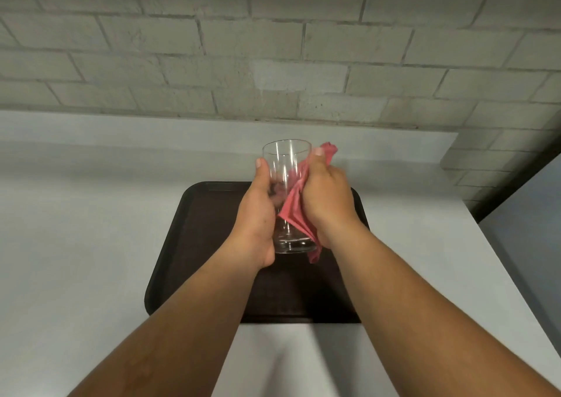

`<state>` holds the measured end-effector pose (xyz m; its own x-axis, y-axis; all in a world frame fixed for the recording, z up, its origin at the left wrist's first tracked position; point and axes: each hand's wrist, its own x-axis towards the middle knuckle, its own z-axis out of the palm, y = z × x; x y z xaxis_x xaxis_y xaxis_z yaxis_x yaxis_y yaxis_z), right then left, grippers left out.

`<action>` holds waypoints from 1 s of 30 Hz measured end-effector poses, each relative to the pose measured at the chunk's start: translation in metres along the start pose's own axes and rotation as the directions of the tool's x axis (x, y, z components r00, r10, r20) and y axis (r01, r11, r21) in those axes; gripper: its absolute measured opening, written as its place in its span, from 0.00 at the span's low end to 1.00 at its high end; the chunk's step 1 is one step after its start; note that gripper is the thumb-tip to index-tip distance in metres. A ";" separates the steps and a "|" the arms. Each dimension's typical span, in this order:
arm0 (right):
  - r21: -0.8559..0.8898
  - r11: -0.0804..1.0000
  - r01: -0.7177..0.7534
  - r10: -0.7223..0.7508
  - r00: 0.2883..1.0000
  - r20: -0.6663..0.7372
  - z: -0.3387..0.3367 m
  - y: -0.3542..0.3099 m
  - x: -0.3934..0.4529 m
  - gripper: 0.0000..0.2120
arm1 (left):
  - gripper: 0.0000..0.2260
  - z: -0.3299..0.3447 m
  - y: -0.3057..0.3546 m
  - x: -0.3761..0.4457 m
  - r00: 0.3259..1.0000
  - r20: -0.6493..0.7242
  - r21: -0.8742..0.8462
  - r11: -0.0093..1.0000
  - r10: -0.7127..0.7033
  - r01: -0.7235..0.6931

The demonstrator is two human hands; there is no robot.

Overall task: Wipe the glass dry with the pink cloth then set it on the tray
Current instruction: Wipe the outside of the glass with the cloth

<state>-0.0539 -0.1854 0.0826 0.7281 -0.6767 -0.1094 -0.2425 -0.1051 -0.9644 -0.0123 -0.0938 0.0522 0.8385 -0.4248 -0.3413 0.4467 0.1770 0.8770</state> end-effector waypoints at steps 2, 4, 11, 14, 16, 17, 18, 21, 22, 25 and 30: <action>0.036 0.998 -0.057 0.056 0.998 0.037 0.000 0.009 -0.004 0.36 | 0.32 0.000 0.002 -0.001 1.000 -0.005 0.000 1.000 -0.013 0.013; -0.064 0.998 -0.004 0.005 1.000 0.017 0.004 0.019 -0.011 0.34 | 0.31 0.000 0.004 0.001 0.999 -0.035 0.027 0.999 -0.020 0.021; -0.270 0.937 0.223 -0.238 0.971 -0.022 0.021 0.023 -0.033 0.28 | 0.31 -0.004 -0.002 0.009 0.998 -0.017 0.125 0.990 0.065 -0.062; -0.279 0.941 0.190 -0.217 0.974 -0.068 0.016 0.011 -0.016 0.28 | 0.29 -0.005 -0.008 0.006 0.999 0.025 0.099 0.995 0.026 -0.028; -0.194 0.974 0.122 -0.136 0.989 -0.063 0.011 0.008 -0.006 0.31 | 0.30 -0.004 -0.007 0.003 0.999 0.024 0.111 0.994 0.021 -0.023; -0.125 0.989 0.084 -0.090 0.995 -0.045 0.008 0.007 -0.003 0.32 | 0.31 -0.004 -0.005 0.002 1.000 0.015 0.118 0.993 0.026 -0.028; -0.054 0.998 0.030 -0.031 0.999 -0.020 0.005 0.008 -0.001 0.34 | 0.32 -0.004 -0.004 0.001 1.000 0.008 0.111 0.994 0.022 -0.023; 0.048 0.995 -0.090 0.087 0.995 0.051 0.001 0.015 -0.005 0.35 | 0.32 -0.005 0.001 0.000 0.999 -0.002 0.068 0.997 -0.033 0.033; -0.020 0.998 -0.055 0.056 0.998 0.043 0.002 0.018 -0.008 0.35 | 0.32 -0.005 0.002 0.002 0.999 -0.016 0.063 0.997 -0.044 0.045; -0.212 0.970 0.123 -0.119 0.992 0.031 0.014 0.025 -0.025 0.27 | 0.32 -0.004 0.003 0.006 0.996 -0.082 0.068 0.997 -0.026 0.032; -0.297 0.927 0.227 -0.239 0.971 -0.003 0.019 0.012 -0.020 0.27 | 0.31 -0.005 0.000 0.005 0.999 -0.029 0.114 0.993 0.019 -0.016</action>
<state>-0.0598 -0.1594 0.0685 0.7629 -0.6344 0.1249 -0.2503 -0.4679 -0.8476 -0.0063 -0.0921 0.0488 0.8555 -0.3957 -0.3341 0.3949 0.0811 0.9152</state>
